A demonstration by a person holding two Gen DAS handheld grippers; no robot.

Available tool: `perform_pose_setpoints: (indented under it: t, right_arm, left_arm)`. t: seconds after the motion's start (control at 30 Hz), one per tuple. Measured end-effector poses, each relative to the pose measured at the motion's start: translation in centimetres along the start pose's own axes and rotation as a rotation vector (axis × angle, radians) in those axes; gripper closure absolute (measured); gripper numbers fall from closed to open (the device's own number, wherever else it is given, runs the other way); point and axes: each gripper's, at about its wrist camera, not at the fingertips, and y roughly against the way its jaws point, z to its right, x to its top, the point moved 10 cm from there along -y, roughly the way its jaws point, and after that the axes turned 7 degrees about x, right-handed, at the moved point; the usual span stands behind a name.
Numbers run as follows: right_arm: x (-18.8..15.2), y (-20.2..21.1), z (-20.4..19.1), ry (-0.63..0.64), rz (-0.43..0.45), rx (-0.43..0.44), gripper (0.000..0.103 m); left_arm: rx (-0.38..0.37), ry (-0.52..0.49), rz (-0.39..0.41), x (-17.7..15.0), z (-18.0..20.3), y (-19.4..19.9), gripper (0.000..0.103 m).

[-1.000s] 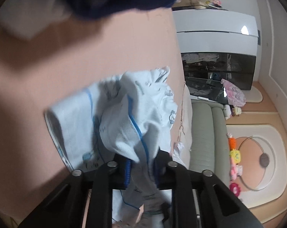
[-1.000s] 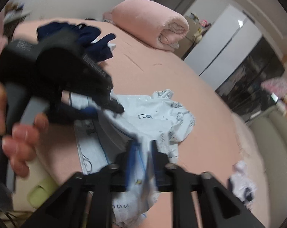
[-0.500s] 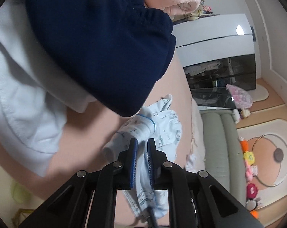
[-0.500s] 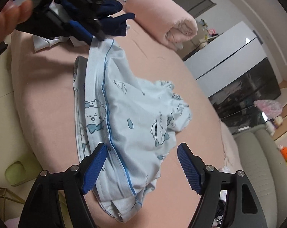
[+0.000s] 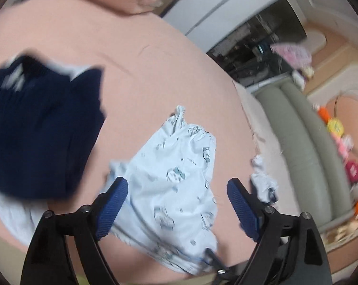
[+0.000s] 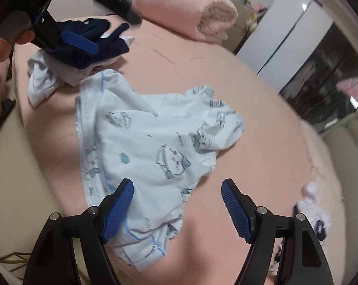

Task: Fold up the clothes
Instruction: 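Release the shorts with both grippers and move over the waistband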

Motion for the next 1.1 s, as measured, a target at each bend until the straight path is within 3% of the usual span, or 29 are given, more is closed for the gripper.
perform_pose_setpoints:
  t: [0.13,0.27,0.33,0.53,0.83,0.93,1.1]
  right_arm:
    - [-0.2,-1.0,2.9,-0.076,-0.019,0.040,0.027]
    - [-0.2,-2.8,6.0,-0.175,-0.067,0.090,0.027]
    - [0.1,-3.2,7.4,-0.215,-0.073,0.108,0.027]
    - [1.6,-5.4,10.3,-0.333,-0.092,0.214,0.027]
    - [2.4,-11.6,14.0,-0.691,-0.158,0.465,0.027]
    - [2.3,-13.8,15.4,-0.786,-0.167,0.485,0.027]
    - [1.6,-16.3,17.2,-0.929,-0.206,0.448,0.027]
  left_arm:
    - [0.106,-0.163,-0.068,0.8,-0.7,-1.8,0.017]
    - [0.115,-0.201,-0.196,2.1,0.1,-5.6,0.017]
    - [0.096,-0.222,-0.235,2.4,0.6,-7.0,0.017]
    - [0.140,-0.286,-0.323,4.1,0.8,-12.0,0.017]
    - [0.204,-0.247,-0.422,6.2,-0.6,-17.1,0.017]
    - [0.166,-0.217,-0.444,6.2,-0.3,-18.5,0.017]
    - [0.166,-0.206,-0.449,5.9,-0.2,-20.7,0.017]
